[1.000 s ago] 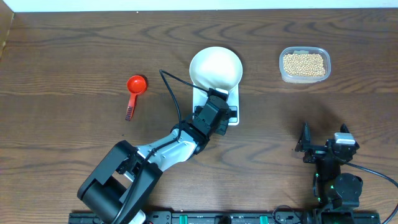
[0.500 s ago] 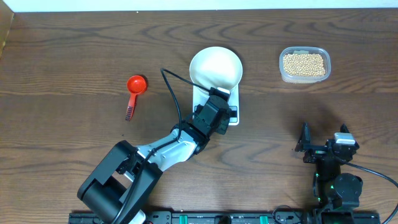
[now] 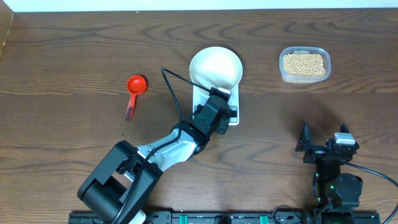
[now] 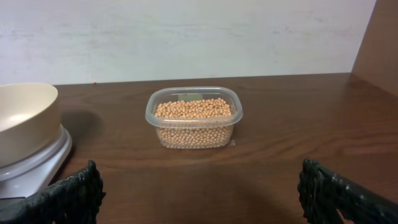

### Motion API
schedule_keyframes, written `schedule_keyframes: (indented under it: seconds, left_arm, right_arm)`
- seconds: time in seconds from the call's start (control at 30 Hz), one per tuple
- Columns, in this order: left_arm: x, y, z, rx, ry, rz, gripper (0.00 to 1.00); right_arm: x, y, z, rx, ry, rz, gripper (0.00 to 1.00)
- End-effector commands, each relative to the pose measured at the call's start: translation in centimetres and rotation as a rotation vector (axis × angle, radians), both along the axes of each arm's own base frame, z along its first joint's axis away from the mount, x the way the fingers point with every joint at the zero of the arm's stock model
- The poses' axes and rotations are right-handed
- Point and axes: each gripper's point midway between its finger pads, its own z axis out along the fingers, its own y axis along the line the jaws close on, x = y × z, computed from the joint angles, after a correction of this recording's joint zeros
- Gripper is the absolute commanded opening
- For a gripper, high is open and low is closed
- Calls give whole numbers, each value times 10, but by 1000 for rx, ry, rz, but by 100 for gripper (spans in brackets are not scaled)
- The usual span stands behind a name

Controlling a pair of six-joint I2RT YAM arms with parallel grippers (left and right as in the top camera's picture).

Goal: Scoop item into bowl and weigh 50g on scale

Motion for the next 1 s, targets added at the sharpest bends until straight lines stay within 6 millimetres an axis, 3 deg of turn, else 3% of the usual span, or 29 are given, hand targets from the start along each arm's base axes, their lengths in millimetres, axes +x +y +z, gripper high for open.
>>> schedule_keyframes:
  seconds: [0.0,0.97]
  left_arm:
    - [2,1,-12,42,6,-4,7]
    - [2,2,-18,63,6,-18,7]
  right_arm:
    - [0,1,-1,-5,3,0,99]
    - [0,1,-1,-5,3,0,99]
